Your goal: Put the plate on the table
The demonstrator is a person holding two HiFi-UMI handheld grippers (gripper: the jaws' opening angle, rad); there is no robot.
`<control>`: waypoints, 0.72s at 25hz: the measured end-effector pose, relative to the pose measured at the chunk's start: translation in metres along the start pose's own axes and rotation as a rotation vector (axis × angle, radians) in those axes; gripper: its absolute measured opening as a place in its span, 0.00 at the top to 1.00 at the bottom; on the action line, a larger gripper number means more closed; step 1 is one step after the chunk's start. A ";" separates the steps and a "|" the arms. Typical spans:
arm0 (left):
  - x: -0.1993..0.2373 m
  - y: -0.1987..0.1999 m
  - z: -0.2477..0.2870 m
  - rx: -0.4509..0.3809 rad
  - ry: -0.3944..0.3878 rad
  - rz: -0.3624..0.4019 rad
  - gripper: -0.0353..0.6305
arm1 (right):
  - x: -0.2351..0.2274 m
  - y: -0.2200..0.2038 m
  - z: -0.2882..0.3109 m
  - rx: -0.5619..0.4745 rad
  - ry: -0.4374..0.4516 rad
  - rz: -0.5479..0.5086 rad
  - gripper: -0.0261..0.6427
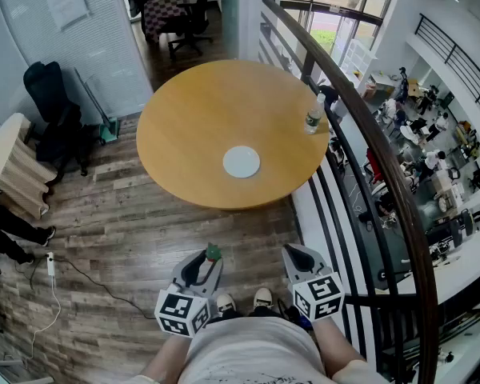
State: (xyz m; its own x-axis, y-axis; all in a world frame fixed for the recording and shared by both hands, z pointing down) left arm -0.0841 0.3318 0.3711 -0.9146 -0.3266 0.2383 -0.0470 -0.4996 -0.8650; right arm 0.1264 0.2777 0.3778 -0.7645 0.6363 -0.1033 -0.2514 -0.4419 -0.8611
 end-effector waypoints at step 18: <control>0.017 -0.020 -0.027 0.010 -0.072 0.000 0.71 | 0.040 -0.014 -0.006 -0.040 -0.076 0.064 0.93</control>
State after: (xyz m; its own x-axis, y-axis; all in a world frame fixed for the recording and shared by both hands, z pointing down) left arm -0.1090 0.3576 0.3803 -0.8835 -0.3828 0.2701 -0.0430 -0.5078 -0.8604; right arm 0.1027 0.3134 0.3831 -0.8214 0.5571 -0.1224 -0.1777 -0.4538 -0.8732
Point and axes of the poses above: the fingertips, and each gripper's own axes: z forward along the fingers, x to its left, y out of its top, the point moved 5 cm from there along -z, backward along the fingers, and after that the axes turned 5 degrees about x, right-handed, at the moved point
